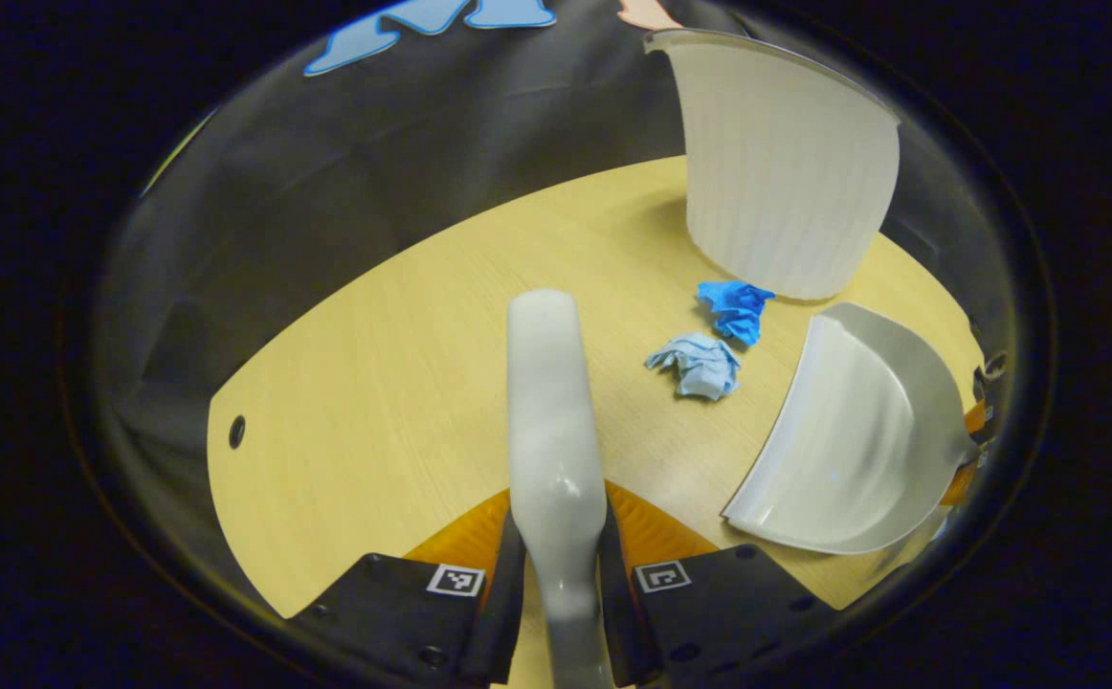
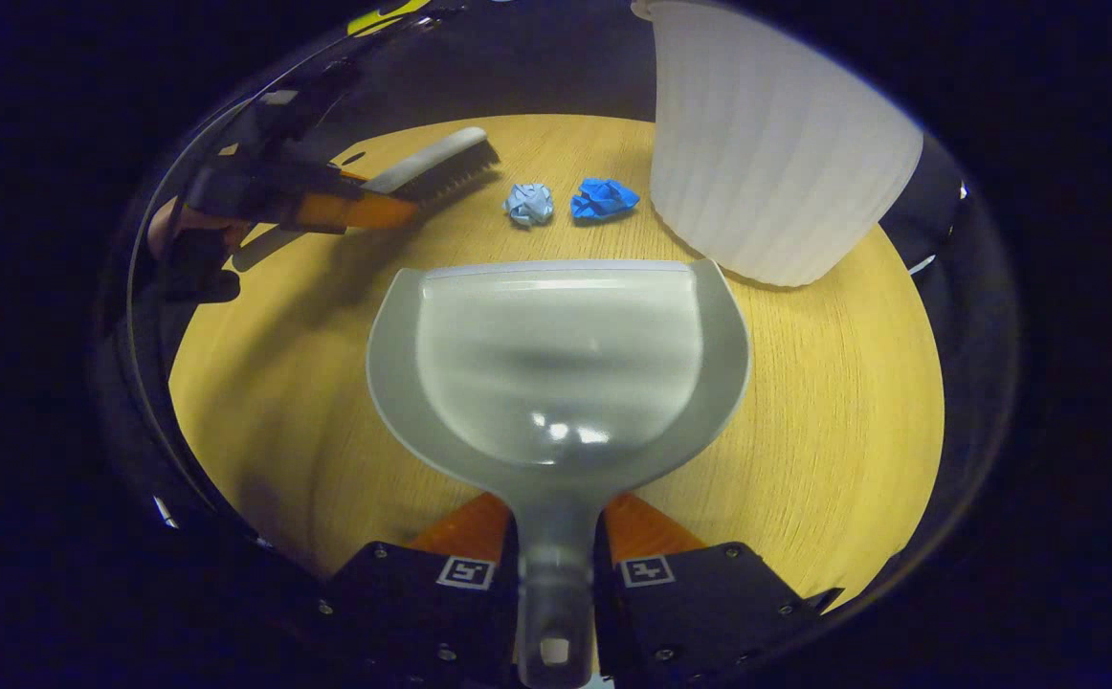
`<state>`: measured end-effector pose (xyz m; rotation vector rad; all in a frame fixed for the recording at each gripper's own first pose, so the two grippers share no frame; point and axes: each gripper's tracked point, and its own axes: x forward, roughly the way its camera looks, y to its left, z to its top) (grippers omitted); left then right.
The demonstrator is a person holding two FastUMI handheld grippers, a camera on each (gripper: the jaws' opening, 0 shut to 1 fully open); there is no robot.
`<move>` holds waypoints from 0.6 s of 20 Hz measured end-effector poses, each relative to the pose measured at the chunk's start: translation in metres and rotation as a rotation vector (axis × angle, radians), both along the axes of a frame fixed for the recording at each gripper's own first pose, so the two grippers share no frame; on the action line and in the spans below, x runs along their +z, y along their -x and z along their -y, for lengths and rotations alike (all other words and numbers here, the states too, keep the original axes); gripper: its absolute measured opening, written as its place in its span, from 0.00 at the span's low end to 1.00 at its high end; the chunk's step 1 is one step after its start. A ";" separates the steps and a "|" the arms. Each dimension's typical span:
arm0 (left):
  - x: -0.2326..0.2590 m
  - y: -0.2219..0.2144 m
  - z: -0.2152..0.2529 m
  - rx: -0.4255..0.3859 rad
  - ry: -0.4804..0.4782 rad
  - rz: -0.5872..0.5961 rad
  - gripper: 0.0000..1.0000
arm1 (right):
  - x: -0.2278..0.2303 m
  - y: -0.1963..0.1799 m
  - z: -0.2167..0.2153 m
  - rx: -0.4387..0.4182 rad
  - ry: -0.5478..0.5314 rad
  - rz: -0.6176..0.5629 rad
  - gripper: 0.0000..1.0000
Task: Pick up the small broom and dustpan from the desktop, sweep the trash into the dustpan with the broom, and then empty the trash into the garbage bin.
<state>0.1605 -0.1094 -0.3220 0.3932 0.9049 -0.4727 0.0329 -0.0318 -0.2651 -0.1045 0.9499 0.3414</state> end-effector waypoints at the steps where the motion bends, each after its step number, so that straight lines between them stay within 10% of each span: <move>1: 0.000 -0.006 0.008 -0.027 0.004 -0.003 0.43 | 0.000 -0.002 0.001 0.004 -0.005 -0.003 0.33; 12: -0.015 -0.038 0.085 -0.322 0.033 -0.029 0.41 | 0.008 -0.007 -0.002 -0.021 -0.060 -0.048 0.33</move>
